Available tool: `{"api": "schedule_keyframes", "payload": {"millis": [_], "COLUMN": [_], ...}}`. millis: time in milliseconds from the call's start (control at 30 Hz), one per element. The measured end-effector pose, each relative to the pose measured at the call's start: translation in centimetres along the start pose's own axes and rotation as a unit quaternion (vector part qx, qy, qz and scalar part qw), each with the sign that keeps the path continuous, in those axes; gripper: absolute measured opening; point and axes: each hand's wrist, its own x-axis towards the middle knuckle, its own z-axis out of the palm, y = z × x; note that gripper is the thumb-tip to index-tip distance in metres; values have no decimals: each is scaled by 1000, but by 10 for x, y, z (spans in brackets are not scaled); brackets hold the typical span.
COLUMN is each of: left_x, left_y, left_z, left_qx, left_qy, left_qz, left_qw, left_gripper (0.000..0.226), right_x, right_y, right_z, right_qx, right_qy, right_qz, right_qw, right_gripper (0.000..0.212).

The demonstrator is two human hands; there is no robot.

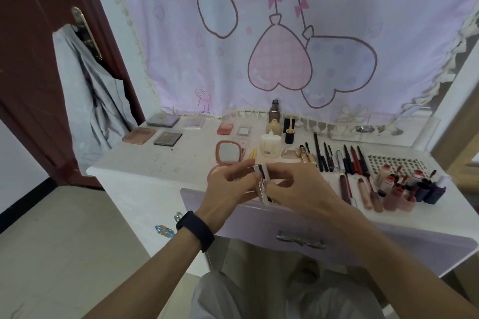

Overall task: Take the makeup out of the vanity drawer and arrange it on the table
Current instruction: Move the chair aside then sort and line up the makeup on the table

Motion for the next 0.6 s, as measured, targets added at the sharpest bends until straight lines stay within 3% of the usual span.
{"api": "schedule_keyframes", "payload": {"millis": [133,233,400,500,600], "left_x": [1,0,-1,-2,-3], "left_y": [3,5,5,7,4], "left_z": [-1,0,-3,-5,-6], "left_qx": [-74,-106,-149,-219,-221], "left_qy": [1,5,-7,-11,-12], "left_qz": [-41,-50,-65,-120,-147], "left_qw": [996,993,987,968,964], "left_gripper": [37,42,20,31,35], "right_x": [-4,-5,-2,1,4], "right_y": [2,4,5,3,4], "right_z": [7,11,15,13,13], "right_qx": [-22,40,135,173,171], "right_qy": [17,-1,42,56,54], "right_qz": [14,50,95,122,148], "right_qw": [1000,998,985,976,972], "right_gripper": [41,38,30,33,44]}}
